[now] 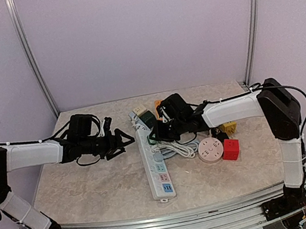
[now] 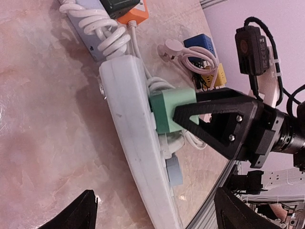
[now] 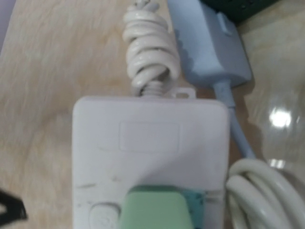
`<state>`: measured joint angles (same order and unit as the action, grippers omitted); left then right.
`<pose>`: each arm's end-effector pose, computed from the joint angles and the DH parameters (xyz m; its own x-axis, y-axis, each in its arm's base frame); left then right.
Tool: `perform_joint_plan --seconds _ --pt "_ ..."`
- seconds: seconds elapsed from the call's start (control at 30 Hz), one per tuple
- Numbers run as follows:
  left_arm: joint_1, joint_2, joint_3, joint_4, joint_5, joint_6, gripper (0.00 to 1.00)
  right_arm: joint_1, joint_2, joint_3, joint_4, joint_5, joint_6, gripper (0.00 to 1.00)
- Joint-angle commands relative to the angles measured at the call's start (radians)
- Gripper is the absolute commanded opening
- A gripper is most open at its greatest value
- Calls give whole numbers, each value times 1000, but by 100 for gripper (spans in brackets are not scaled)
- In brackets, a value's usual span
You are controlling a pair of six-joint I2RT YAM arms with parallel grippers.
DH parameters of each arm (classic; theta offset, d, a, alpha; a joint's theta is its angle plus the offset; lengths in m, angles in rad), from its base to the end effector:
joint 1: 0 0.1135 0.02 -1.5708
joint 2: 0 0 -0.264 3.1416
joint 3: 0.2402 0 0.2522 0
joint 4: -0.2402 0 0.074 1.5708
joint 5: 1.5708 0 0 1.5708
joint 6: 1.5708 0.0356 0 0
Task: Pull the plug off the socket
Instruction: Remove the plug from the socket.
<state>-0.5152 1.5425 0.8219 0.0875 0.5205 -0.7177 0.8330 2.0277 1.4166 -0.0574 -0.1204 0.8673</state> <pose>0.2704 -0.1734 0.1988 -0.8984 -0.1470 -0.4138 0.2463 0.6116 -0.7519 0.3045 0.3413 0.1912 -0.8782 0.1594 -0.4509 -0.1983 0.7366 0.6466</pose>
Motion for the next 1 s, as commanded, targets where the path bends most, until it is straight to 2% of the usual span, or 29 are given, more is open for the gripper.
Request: perform_joint_plan --seconds 0.0,0.27,0.43,0.67,0.97 --pt "-6 38 53 32 73 -22 83 44 -80 -40 14 -25 12 0" --pt "-29 139 72 40 106 -65 82 65 -90 -61 54 -34 39 0" --pt "-47 184 83 47 118 -77 79 68 -89 -61 54 -40 38 0" --pt "-48 228 84 63 131 -83 57 72 -92 -58 54 -43 35 0" --pt "-55 272 105 79 130 -105 51 80 -83 -53 54 -48 30 0"
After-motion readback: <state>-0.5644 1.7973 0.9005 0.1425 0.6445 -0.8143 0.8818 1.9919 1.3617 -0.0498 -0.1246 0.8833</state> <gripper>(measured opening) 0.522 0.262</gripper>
